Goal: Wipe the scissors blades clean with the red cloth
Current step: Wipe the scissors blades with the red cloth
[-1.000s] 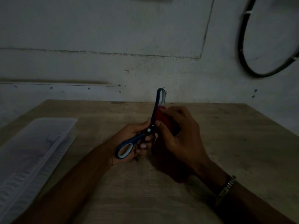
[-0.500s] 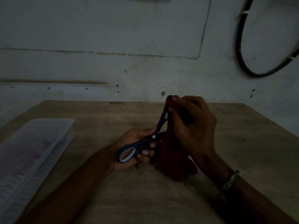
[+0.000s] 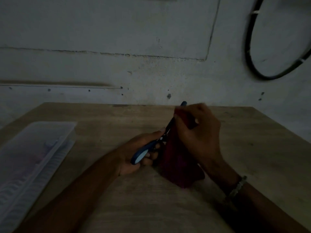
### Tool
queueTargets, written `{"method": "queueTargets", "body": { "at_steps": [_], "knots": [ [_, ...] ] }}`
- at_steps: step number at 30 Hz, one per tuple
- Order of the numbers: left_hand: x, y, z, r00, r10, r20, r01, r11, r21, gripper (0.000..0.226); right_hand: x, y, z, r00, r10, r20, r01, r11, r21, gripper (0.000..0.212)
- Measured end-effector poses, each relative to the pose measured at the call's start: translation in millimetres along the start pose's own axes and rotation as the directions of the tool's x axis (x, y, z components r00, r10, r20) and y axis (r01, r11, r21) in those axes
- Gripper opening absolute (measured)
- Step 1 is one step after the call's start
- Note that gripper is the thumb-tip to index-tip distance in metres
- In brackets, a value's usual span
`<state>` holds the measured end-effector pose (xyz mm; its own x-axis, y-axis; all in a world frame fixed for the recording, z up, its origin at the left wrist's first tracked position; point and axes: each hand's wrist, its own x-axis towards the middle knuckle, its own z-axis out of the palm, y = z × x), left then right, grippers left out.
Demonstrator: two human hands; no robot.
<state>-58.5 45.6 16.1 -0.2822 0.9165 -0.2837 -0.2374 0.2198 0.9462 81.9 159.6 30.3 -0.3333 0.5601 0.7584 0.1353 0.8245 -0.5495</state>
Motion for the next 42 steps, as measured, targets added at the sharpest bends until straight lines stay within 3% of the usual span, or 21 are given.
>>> {"method": "queueTargets", "body": {
  "at_steps": [6,11,14,18,23,26,29,33,35,39,42],
  "knots": [
    [1.4,-2.7,-6.5,0.957,-0.062,0.282,0.126,0.968,-0.216,0.028,3.7,14.4,-0.8,0.987,0.148,-0.067,-0.129,0.965,0.23,0.018],
    [-1.7,2.8,-13.0,0.917,0.001,0.398,0.093,0.972,-0.216,0.036,16.4,16.0,-4.7,0.99,0.134,-0.053,-0.113,0.951,0.288,0.018],
    [-4.9,3.4,-10.5,0.911,0.0,0.413,0.101,0.97,-0.223,0.032,12.7,12.1,-3.9,0.993,0.118,-0.014,-0.107,0.938,0.329,0.017],
    [-3.6,5.4,-11.1,0.93,0.025,0.368,0.062,0.973,-0.222,0.033,2.9,6.5,2.6,0.961,0.219,0.169,-0.271,0.869,0.414,0.012],
    [5.3,-5.7,-18.5,0.944,-0.009,0.331,0.096,0.964,-0.248,0.034,-7.4,-0.1,5.7,0.915,0.172,0.365,-0.284,0.917,0.279,0.009],
    [8.4,-8.5,-15.5,0.927,-0.047,0.372,0.152,0.954,-0.257,0.034,-4.4,5.8,5.6,0.937,0.248,0.248,-0.305,0.924,0.231,0.009],
    [7.1,-7.9,-15.9,0.891,-0.083,0.445,0.207,0.949,-0.238,0.04,6.0,12.9,-0.9,0.941,0.335,0.048,-0.332,0.886,0.322,0.007],
    [4.7,-7.7,-19.0,0.852,-0.125,0.509,0.245,0.953,-0.176,0.039,15.2,11.4,-12.8,0.98,0.182,-0.087,-0.148,0.942,0.302,0.012],
    [3.6,-7.3,-16.5,0.865,-0.125,0.487,0.233,0.958,-0.168,0.039,14.7,14.5,-10.8,0.984,0.163,-0.072,-0.139,0.955,0.261,0.012],
    [6.5,-4.9,-15.5,0.924,-0.039,0.381,0.137,0.963,-0.232,0.032,-0.4,15.5,5.2,0.933,0.333,0.135,-0.357,0.905,0.231,0.004],
    [6.4,-3.5,-16.9,0.929,0.001,0.369,0.112,0.953,-0.282,0.032,-11.7,4.9,12.3,0.939,0.272,0.21,-0.311,0.932,0.184,0.004]
  ]
}}
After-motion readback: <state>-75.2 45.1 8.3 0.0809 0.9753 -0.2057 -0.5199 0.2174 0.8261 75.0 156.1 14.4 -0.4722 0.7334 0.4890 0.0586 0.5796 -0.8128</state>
